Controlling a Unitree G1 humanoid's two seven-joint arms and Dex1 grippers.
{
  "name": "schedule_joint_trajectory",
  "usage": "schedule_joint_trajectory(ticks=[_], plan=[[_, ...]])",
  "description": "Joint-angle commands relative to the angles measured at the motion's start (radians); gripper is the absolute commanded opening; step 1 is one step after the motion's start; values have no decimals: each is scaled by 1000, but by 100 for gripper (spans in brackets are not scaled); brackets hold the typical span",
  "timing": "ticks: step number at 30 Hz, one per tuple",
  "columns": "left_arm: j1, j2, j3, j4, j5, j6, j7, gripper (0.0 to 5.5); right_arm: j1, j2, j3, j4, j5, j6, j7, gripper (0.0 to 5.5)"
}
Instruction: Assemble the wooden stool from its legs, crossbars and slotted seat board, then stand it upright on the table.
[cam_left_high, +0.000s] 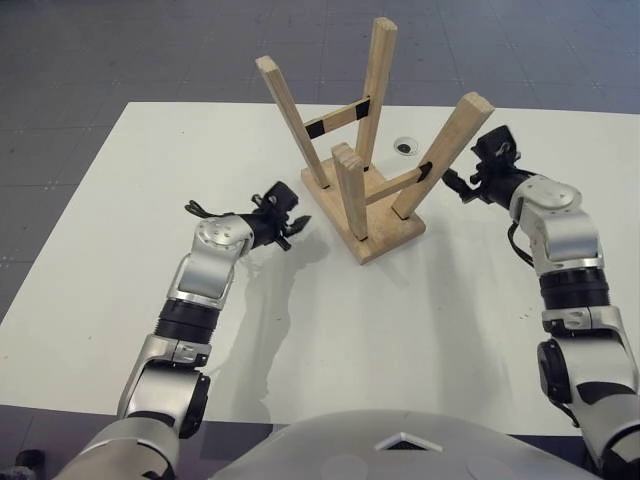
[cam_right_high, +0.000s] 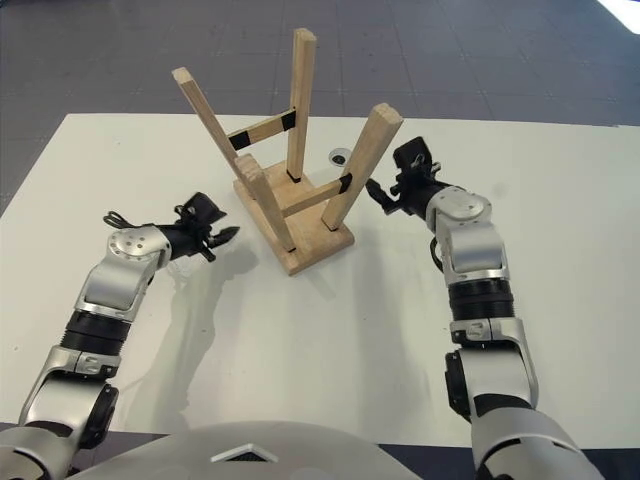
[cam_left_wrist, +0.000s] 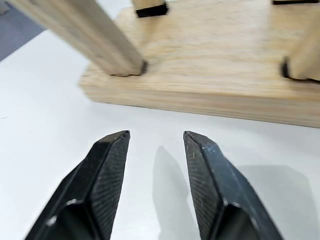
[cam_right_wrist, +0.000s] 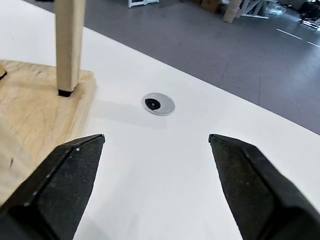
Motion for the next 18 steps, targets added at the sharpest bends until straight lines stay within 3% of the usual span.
schedule_joint_trajectory(ticks=[1,11,15,18], plan=[[-105,34,129,82,1,-45,143,201,66,-27,72,-201,7,57,73,386],[-150,55,220,251,8,-117,284,201,148,30,162,-697,225,281,183,386],[-118,92,216,269,25,-91,296,201,124,-55,108,-560,179,240,170,386],[-45,141,265,246,21,-13,317,201,92,-111,112,-299,83,125,143,386]])
